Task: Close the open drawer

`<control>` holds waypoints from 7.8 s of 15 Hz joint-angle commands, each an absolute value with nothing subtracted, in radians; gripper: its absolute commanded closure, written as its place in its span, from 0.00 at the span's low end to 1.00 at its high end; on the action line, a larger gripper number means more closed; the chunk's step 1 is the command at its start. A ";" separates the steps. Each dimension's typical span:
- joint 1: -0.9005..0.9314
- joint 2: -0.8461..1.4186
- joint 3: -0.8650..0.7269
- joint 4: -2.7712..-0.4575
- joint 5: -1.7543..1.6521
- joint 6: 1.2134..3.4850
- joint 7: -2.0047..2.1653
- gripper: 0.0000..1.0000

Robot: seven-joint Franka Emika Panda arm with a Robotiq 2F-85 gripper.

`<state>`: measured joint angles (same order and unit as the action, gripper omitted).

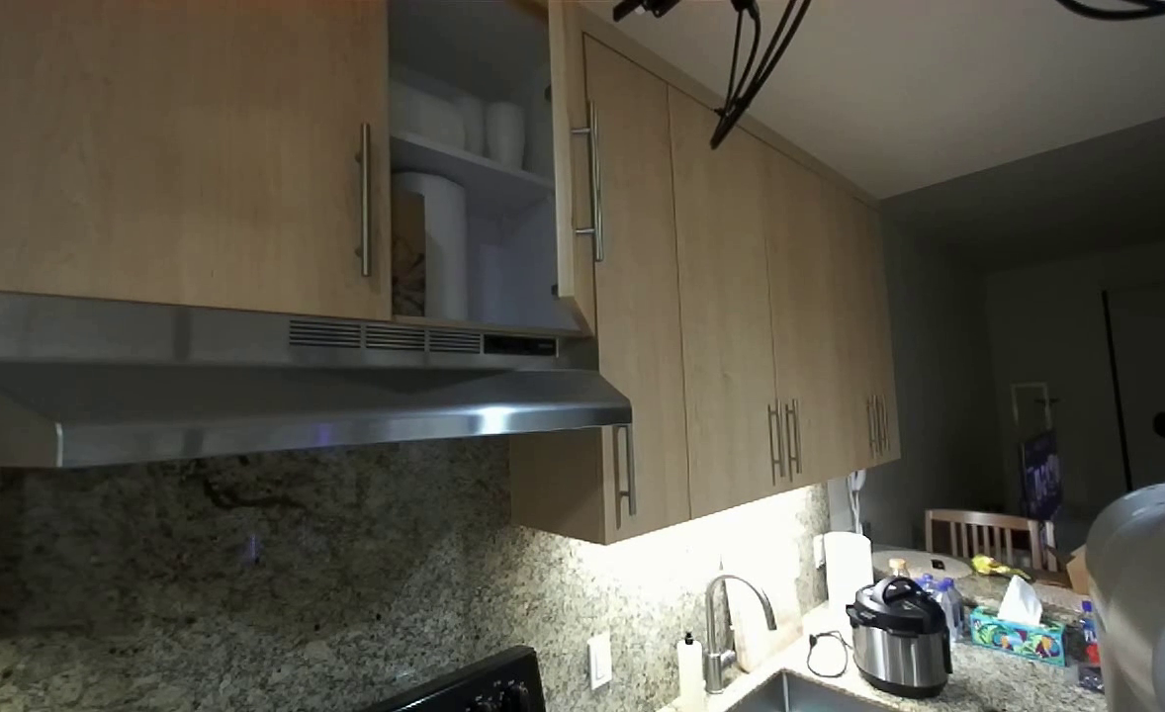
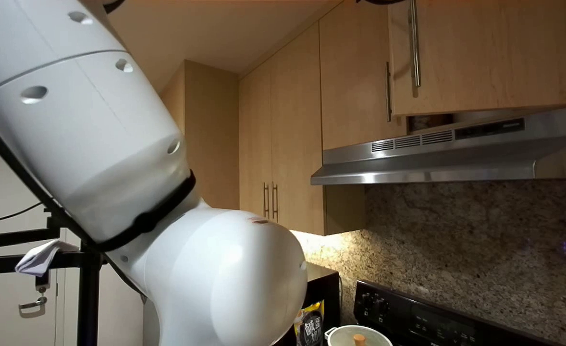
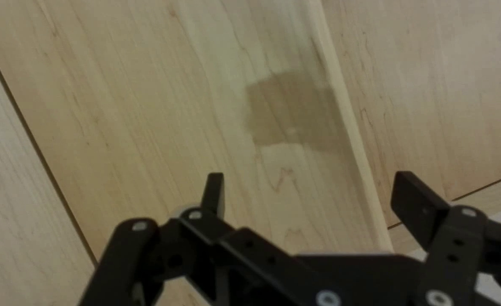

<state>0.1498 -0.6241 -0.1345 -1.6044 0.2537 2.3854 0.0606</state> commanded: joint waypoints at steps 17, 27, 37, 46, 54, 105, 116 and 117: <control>0.060 -0.527 -0.097 -1.660 0.255 2.365 0.078 0.00; 0.008 -0.475 -0.004 -1.691 0.184 2.453 0.130 0.00; -0.032 -0.401 0.078 -1.660 0.065 2.503 0.216 0.00; -0.023 -0.336 0.094 -1.639 0.062 2.502 0.256 0.00; -0.007 -0.313 0.094 -1.603 0.077 2.477 0.267 0.00; -0.069 -0.783 0.025 -2.334 -0.028 1.649 0.178 0.00; -0.074 -0.745 0.028 -2.405 0.019 1.682 0.254 0.00; -0.074 -0.745 0.026 -2.407 0.021 1.682 0.254 0.00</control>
<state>-0.0651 -0.7456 0.0200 -2.4102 0.0163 1.6849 0.2587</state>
